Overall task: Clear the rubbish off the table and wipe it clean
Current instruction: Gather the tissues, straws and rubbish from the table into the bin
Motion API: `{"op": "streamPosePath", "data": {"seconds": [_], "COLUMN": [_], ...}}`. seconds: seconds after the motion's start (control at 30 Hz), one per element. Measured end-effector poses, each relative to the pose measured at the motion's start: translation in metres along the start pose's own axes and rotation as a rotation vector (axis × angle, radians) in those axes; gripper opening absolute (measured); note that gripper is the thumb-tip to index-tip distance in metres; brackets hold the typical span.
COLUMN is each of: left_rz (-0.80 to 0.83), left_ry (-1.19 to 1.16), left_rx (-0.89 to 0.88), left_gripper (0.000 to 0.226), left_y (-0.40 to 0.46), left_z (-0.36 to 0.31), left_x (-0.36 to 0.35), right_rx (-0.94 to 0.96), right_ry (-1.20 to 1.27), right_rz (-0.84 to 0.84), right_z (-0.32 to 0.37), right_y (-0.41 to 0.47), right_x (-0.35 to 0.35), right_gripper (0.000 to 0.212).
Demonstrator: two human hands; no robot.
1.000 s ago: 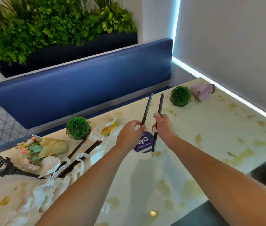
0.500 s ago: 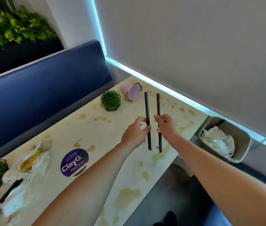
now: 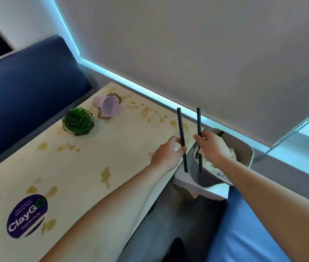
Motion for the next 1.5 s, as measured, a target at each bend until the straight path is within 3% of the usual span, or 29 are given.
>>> {"op": "streamPosePath", "data": {"seconds": [0.33, 0.5, 0.7, 0.93, 1.07, 1.23, 1.33, 1.5], "left_rz": [0.057, 0.071, 0.076, 0.094, 0.088, 0.112, 0.138, 0.137], "left_ry": [0.006, 0.000, -0.006, -0.035, -0.020, 0.002, 0.028, -0.109], "left_rx": [0.002, -0.016, -0.004, 0.019, 0.034, 0.032, 0.006, 0.016], "left_gripper": [0.030, 0.038, 0.039, 0.040, 0.040, 0.029, 0.032, 0.044], "left_y": [0.030, 0.041, 0.050, 0.057, 0.058, 0.058, 0.057, 0.058], "left_z": [-0.034, -0.052, -0.058, -0.063, -0.068, -0.075, -0.081, -0.078], "left_x": [-0.056, -0.076, -0.091, -0.103, -0.108, -0.118, -0.123, -0.121], "right_rx": [-0.133, -0.180, -0.236, -0.291, -0.217, -0.048, -0.008, -0.071], "right_ry": [-0.157, -0.184, -0.092, -0.051, -0.040, 0.489, 0.422, 0.311], "right_rz": [-0.079, -0.016, 0.046, 0.107, -0.002, -0.143, -0.114, -0.212], "right_z": [-0.089, -0.124, -0.145, -0.160, -0.140, -0.103, -0.097, -0.116], "right_y": [0.016, 0.022, 0.021, 0.022, 0.024, 0.032, 0.036, 0.037], "right_x": [0.042, 0.039, 0.027, 0.014, 0.026, 0.030, 0.030, 0.041], "right_gripper": [0.031, 0.030, 0.053, 0.065, 0.055, 0.029, 0.018, 0.022]}}
Point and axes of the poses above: each hand's wrist, its own y-axis towards the middle knuckle, its own x-axis out of the back of the hand, z = x × y, the point moved 7 cm from there along y, towards the middle knuckle, and after that the axes turned 15 degrees about x, right-handed, at the moved point
